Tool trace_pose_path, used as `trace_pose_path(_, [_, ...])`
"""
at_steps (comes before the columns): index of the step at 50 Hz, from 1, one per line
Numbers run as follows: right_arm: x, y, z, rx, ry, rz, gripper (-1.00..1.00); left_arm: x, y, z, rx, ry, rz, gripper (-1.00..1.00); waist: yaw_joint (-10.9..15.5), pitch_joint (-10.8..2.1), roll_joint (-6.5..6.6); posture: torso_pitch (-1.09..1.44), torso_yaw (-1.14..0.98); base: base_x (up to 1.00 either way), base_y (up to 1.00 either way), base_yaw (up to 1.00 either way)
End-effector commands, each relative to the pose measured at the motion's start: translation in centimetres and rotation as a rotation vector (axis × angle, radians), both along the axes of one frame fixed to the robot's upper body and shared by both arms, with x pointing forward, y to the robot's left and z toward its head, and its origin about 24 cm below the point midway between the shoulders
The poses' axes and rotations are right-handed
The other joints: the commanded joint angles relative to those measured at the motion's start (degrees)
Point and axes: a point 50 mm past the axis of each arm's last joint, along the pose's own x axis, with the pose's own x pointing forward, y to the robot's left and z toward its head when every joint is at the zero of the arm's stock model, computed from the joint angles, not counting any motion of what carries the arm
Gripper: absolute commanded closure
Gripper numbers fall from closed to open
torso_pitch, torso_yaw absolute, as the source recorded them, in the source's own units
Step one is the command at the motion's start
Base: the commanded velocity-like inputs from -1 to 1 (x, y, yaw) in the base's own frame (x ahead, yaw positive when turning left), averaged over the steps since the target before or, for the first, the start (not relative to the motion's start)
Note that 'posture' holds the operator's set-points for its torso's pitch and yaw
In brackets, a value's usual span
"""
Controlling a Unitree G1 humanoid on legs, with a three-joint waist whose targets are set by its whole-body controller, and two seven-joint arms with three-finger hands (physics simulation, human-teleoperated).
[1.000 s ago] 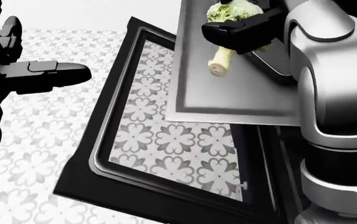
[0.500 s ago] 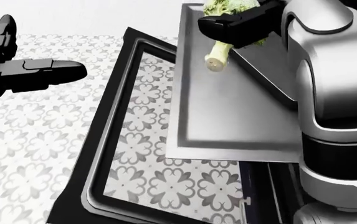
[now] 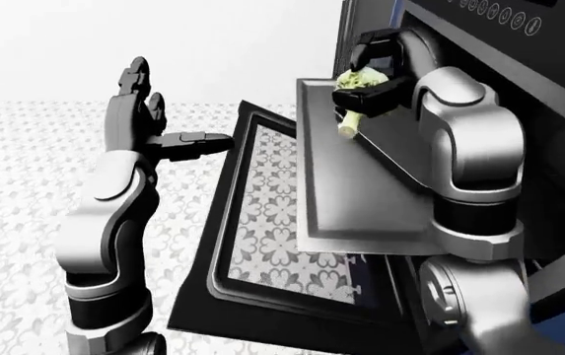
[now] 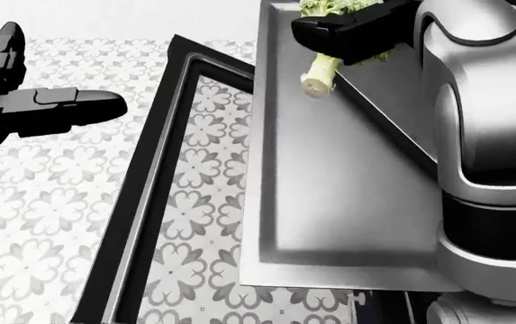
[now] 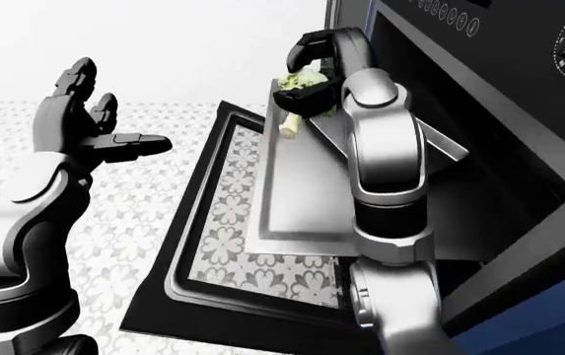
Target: Place the broccoli on the top rack of the oven.
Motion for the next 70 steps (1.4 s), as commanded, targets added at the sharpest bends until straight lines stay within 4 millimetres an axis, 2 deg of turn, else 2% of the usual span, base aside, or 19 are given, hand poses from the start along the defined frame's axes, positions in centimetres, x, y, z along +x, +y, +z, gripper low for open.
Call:
trace_pose_path(1, [-0.3, -0.1, 1.2, -0.002, -0.061, -0.005, 1.0, -0.2, -0.2, 1.2, 0.008, -0.062, -0.008, -1.0, 0.3, -1.31, 0.59, 0.0, 0.0, 0.0, 0.0, 0.0])
trace_pose_path(4, [-0.3, -0.2, 1.2, -0.002, -0.062, -0.01, 1.0, -0.3, -0.1, 1.3, 0.007, -0.062, -0.007, -1.0, 0.0, -2.23, 1.26, 0.0, 0.0, 0.0, 0.0, 0.0])
trace_pose_path(9, [-0.1, -0.2, 1.3, 0.0, -0.059, -0.012, 1.0, -0.3, -0.1, 1.3, 0.007, -0.062, -0.006, -1.0, -0.5, -2.44, 2.01, 0.0, 0.0, 0.0, 0.0, 0.0])
trace_pose_path(10, [-0.1, -0.2, 1.3, -0.002, -0.056, -0.012, 1.0, -0.3, -0.1, 1.3, 0.006, -0.061, -0.006, -1.0, -0.5, -3.78, 2.16, 0.0, 0.0, 0.0, -0.07, 0.0])
trace_pose_path(11, [-0.1, -0.2, 1.4, -0.003, -0.055, -0.012, 1.0, -0.3, -0.1, 1.3, 0.006, -0.062, -0.005, -1.0, -0.6, -3.45, 2.54, 0.0, 0.0, 0.0, -0.35, 0.0])
trace_pose_path(13, [0.1, -0.4, 1.7, -0.004, -0.06, -0.018, 1.0, -0.2, 0.0, 1.3, 0.005, -0.062, -0.005, -1.0, -0.9, -2.61, 4.43, 0.0, 0.0, 0.0, -0.36, 0.0])
trace_pose_path(14, [0.2, -0.6, 1.8, -0.006, -0.059, -0.024, 1.0, -0.2, 0.0, 1.2, 0.005, -0.061, -0.005, -1.0, -1.1, -3.05, 5.29, 0.0, 0.0, 0.0, -0.05, 0.0])
trace_pose_path(15, [0.3, -0.8, 1.9, -0.01, -0.061, -0.029, 1.0, -0.3, 0.0, 1.2, 0.004, -0.06, -0.005, -1.0, -0.8, -2.29, 3.56, 0.0, 0.0, 0.0, 0.0, 0.0])
trace_pose_path(16, [0.4, -0.9, 1.9, -0.01, -0.061, -0.032, 1.0, -0.2, 0.0, 1.2, 0.004, -0.06, -0.004, -1.0, -0.8, -2.82, 2.32, 0.0, 0.0, 0.0, 0.0, 0.0])
trace_pose_path(17, [0.5, -1.0, 2.0, -0.013, -0.061, -0.036, 1.0, -0.2, 0.0, 1.1, 0.004, -0.06, -0.004, -1.0, -1.1, -3.07, 0.27, 0.0, 0.0, 0.0, 0.0, 0.0])
trace_pose_path(18, [0.6, -1.3, 2.2, -0.015, -0.061, -0.042, 1.0, -0.1, 0.0, 1.0, 0.004, -0.06, -0.006, -1.0, -1.3, -1.75, -0.2, 0.0, 0.0, 0.0, 0.0, 0.0])
trace_pose_path(19, [0.7, -1.4, 2.3, -0.017, -0.062, -0.047, 1.0, -0.1, 0.0, 1.0, 0.004, -0.06, -0.006, -1.0, -0.7, -1.8, 1.86, 0.0, 0.0, 0.0, 0.0, 0.0])
trace_pose_path(21, [1.0, -1.7, 2.6, -0.02, -0.062, -0.054, 1.0, -0.1, 0.0, 1.1, 0.003, -0.06, -0.006, -1.0, -1.0, -2.59, 1.52, 0.0, 0.0, 0.0, 0.0, 0.0])
trace_pose_path(25, [1.7, -2.5, 2.7, -0.023, -0.055, -0.077, 1.0, 0.0, 0.0, 0.6, 0.001, -0.056, -0.007, -1.0, -1.2, -2.22, 2.15, 0.0, 0.0, 0.0, 0.0, 0.0])
trace_pose_path(42, [4.0, -5.4, 2.2, -0.034, -0.023, -0.177, 1.0, -0.2, 0.3, 0.4, -0.004, -0.054, -0.001, -1.0, -0.6, -2.23, 1.62, 0.0, 0.0, 0.0, 0.0, 0.0])
trace_pose_path(56, [4.2, -7.1, 0.6, -0.045, -0.003, -0.236, 1.0, -0.1, 0.0, 0.2, -0.002, -0.047, -0.006, -1.0, 0.0, -2.33, 1.15, 0.0, 0.0, 0.0, 0.0, 0.0])
trace_pose_path(70, [4.3, -8.1, -0.8, -0.157, 0.013, -0.301, 1.0, 0.0, 0.2, -0.1, -0.003, -0.044, -0.002, -1.0, 0.0, -2.61, 1.07, 0.0, 0.0, 0.0, 0.0, 0.0])
